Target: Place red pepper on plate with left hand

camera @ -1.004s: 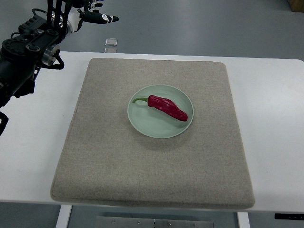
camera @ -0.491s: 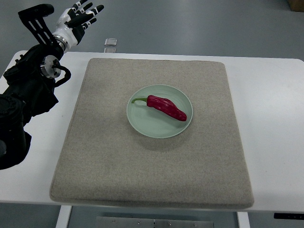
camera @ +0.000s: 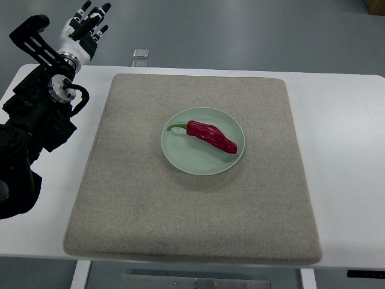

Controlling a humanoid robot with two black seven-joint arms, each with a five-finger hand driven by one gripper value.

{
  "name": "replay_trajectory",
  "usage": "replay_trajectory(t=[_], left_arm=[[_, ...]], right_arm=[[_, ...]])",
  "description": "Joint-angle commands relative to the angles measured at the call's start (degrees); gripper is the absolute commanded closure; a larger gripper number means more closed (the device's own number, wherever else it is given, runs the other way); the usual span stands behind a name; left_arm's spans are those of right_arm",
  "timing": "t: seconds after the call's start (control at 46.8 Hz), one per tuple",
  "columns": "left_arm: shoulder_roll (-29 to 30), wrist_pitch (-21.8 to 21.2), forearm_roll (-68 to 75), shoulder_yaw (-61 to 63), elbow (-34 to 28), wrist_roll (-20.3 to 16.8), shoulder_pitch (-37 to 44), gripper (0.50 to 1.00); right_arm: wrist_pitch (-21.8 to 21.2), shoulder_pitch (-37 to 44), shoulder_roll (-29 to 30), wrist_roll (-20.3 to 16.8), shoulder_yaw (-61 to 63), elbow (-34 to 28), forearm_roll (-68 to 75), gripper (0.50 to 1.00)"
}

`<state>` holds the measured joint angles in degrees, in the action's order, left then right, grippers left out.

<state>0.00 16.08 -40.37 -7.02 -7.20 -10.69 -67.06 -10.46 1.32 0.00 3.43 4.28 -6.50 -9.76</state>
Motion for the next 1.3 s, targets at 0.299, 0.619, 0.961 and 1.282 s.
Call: replay_trajectory(t=[0.299, 0.619, 0.961, 1.282], left_arm=[[0.0, 7.3, -3.31, -0.28, 0.08, -0.12, 1.14, 0.536], [0.0, 7.3, -2.52, -0.19, 1.75, -0.56, 2.63, 0.521], [0.0, 7.47, -2.17, -0.1, 1.84, -0.56, 3.07, 0.512], [0.0, 7.47, -1.99, -0.02, 1.93, -0.56, 2.37, 0.512]], right_arm=[[0.0, 0.0, 0.0, 0.0, 0.02, 0.0, 0.0, 0.568], [0.0, 0.0, 0.0, 0.0, 0.02, 0.0, 0.0, 0.568], [0.0, 0.0, 0.0, 0.0, -0.06, 0.0, 0.0, 0.568], [0.0, 0.0, 0.0, 0.0, -0.06, 0.0, 0.0, 0.568]])
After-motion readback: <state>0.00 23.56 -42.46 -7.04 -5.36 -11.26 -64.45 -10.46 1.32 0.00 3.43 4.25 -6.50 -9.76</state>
